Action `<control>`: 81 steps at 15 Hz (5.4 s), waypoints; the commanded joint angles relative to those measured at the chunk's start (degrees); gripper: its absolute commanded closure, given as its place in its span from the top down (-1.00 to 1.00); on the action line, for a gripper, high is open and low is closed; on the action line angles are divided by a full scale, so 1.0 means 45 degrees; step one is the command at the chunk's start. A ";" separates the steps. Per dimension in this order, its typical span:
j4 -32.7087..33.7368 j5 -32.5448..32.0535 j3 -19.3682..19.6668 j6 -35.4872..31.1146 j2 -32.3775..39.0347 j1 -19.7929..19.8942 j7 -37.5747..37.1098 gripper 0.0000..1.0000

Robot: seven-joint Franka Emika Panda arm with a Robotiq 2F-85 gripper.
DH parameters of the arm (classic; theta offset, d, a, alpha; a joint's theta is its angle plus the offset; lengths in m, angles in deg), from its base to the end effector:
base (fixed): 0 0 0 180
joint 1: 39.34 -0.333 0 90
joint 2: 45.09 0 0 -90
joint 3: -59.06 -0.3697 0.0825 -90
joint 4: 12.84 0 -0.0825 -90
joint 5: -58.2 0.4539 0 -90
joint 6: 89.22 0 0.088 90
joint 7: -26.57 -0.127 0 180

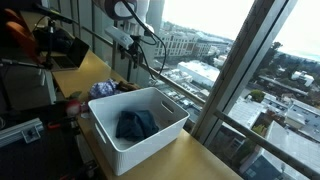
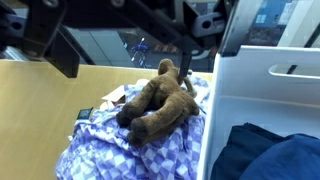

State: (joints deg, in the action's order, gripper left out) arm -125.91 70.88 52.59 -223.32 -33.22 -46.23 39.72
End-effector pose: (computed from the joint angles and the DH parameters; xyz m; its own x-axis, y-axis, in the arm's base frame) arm 0.6642 0.1618 0.3757 0.9385 0.2913 0.1853 0.3219 -0.9323 -0.1648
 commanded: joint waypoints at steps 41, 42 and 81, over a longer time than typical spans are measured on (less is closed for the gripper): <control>0.1178 -0.3683 -0.0374 -0.1652 0.3409 -0.0388 -0.0788 1.00; 0.1306 -0.3683 -0.0364 -0.1607 0.3552 -0.0380 -0.0781 1.00; 0.2369 -0.2650 -0.0196 -0.0209 0.0673 0.1093 0.0535 -0.96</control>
State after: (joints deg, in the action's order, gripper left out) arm -113.53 56.33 51.92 -226.87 -23.86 -43.87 39.08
